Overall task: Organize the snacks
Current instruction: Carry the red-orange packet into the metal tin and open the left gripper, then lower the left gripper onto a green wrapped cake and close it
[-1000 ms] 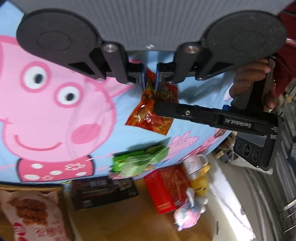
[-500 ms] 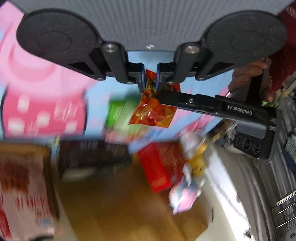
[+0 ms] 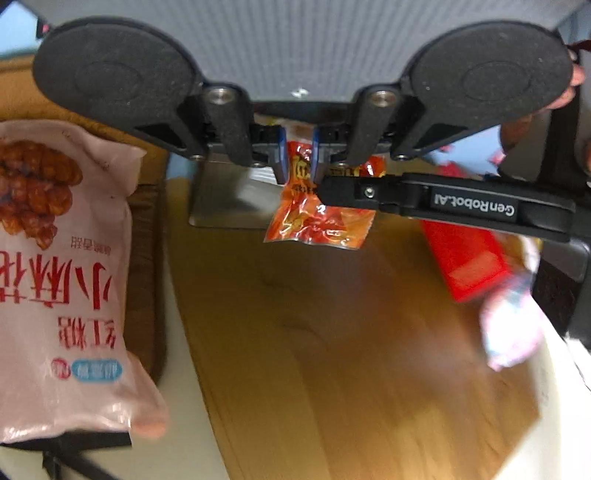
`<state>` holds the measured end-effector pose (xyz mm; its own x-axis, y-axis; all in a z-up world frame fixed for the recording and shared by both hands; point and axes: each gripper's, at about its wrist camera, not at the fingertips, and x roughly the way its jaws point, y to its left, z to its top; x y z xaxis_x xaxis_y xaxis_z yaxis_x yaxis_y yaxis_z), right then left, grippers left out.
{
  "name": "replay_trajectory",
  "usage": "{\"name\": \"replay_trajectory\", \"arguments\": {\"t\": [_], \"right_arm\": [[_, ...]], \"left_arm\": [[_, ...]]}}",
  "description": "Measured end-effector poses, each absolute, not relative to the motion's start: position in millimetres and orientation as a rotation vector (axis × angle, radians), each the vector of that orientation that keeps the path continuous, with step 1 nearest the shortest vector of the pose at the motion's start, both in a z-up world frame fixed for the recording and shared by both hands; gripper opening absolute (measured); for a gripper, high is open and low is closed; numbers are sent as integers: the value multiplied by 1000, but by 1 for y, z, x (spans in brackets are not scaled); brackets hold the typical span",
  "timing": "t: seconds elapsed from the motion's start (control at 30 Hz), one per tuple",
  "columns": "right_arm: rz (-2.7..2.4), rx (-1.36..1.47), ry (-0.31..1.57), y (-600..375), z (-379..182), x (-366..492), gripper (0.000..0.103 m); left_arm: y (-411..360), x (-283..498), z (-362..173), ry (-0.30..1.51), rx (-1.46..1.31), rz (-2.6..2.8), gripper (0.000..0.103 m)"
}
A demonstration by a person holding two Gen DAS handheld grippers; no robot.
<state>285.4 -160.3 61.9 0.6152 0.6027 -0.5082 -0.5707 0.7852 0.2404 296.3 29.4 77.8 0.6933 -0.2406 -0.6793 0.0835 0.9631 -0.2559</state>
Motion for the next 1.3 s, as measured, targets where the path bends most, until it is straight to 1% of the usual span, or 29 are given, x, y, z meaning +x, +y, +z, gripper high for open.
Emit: {"name": "replay_trajectory", "arguments": {"t": [0.03, 0.07, 0.13, 0.17, 0.27, 0.33, 0.43, 0.5, 0.57, 0.63, 0.67, 0.77, 0.83, 0.87, 0.9, 0.93, 1.1, 1.3], "right_arm": [[653, 41, 604, -158, 58, 287, 32], [627, 17, 581, -156, 55, 285, 31], [583, -13, 540, -156, 53, 278, 44], [597, 11, 526, -161, 54, 273, 47], [600, 96, 484, -182, 61, 251, 48], [644, 141, 489, -194, 62, 231, 48], [761, 214, 566, -204, 56, 203, 48], [817, 246, 627, -204, 47, 187, 48], [869, 252, 676, -193, 38, 182, 48], [904, 217, 702, -176, 37, 183, 48], [927, 203, 729, -167, 35, 187, 47], [958, 151, 807, -140, 31, 205, 41], [949, 122, 869, -130, 25, 213, 17], [953, 136, 898, -131, 22, 211, 15], [965, 143, 900, -134, 23, 206, 13], [979, 131, 890, -137, 27, 198, 13], [941, -10, 763, -167, 41, 137, 14], [965, 74, 791, -204, 26, 88, 15]], "left_arm": [[28, 299, 73, 781, -199, -155, 58], [28, 300, 72, 779, -201, -150, 59], [32, 294, 74, 762, -221, -143, 59], [37, 285, 78, 735, -232, -141, 59], [50, 244, 94, 645, -267, -168, 59], [57, 210, 98, 640, -309, -196, 59], [66, 157, 89, 671, -404, -245, 59], [68, 127, 79, 687, -463, -281, 56], [68, 94, 66, 697, -538, -339, 55], [66, 67, 50, 717, -630, -385, 49], [61, 60, 41, 727, -663, -407, 47], [54, 43, 19, 783, -706, -403, 39], [49, 48, 7, 828, -707, -359, 29], [49, 50, 4, 836, -706, -337, 24], [51, 48, 3, 830, -719, -330, 23], [53, 47, 2, 828, -732, -333, 24], [52, 28, 0, 820, -733, -363, 26], [47, -2, 3, 817, -677, -366, 28]]}}
